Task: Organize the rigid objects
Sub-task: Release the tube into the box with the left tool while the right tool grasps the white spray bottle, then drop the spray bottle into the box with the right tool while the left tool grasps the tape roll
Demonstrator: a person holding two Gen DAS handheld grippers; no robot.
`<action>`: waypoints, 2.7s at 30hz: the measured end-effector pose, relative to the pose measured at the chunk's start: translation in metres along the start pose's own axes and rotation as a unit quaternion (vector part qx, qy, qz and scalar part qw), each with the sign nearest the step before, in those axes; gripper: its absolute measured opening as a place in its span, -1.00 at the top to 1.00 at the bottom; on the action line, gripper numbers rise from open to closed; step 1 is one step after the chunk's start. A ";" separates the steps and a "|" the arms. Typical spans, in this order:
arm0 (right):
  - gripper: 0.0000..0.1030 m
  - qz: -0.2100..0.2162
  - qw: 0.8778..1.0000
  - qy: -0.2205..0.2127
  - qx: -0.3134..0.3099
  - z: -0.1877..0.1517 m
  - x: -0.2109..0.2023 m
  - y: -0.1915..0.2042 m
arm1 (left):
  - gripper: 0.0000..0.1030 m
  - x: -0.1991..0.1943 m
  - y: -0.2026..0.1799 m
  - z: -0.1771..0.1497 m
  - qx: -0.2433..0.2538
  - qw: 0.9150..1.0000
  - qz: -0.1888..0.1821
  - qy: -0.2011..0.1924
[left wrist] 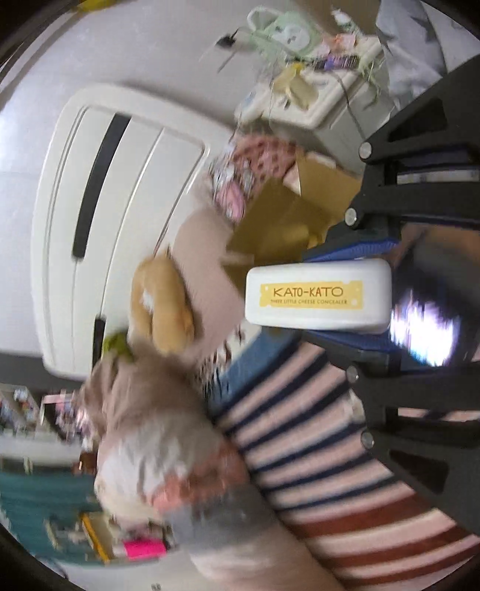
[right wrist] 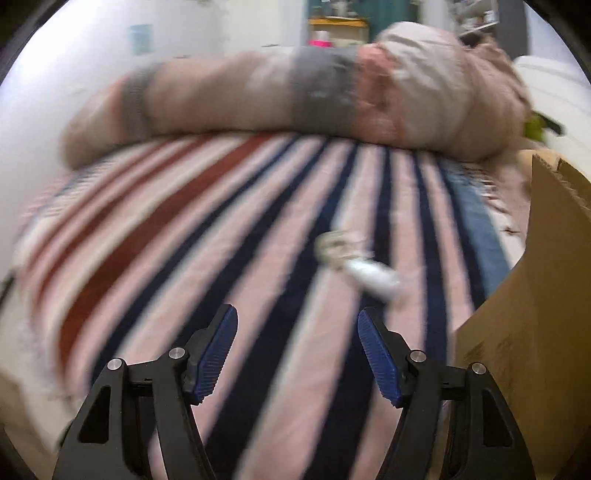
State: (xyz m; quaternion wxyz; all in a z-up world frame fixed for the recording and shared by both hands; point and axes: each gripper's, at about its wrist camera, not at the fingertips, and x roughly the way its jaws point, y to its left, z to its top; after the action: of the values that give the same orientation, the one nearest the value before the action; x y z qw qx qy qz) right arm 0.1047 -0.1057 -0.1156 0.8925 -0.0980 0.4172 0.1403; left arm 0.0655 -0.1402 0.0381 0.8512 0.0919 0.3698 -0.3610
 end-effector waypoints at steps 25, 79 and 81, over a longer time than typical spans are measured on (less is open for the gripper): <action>0.54 0.020 0.999 0.027 0.032 0.018 0.055 -0.040 | -0.18 0.051 0.018 0.000 -0.028 0.998 -0.012 0.053; 0.30 0.013 0.999 0.036 -0.015 0.008 -0.128 -0.161 | -0.37 0.156 0.190 -0.127 -0.148 0.978 0.116 0.087; 0.23 0.013 0.999 0.037 -0.014 0.005 -0.126 -0.167 | -0.37 0.174 0.197 -0.130 -0.153 0.975 0.128 0.099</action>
State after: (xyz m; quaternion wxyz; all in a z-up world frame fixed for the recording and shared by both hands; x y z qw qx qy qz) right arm 0.0865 -0.2824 -0.0052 0.8729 -0.1104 0.4496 0.1540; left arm 0.2074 -0.0381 -0.1967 0.8535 0.0421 0.4881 -0.1773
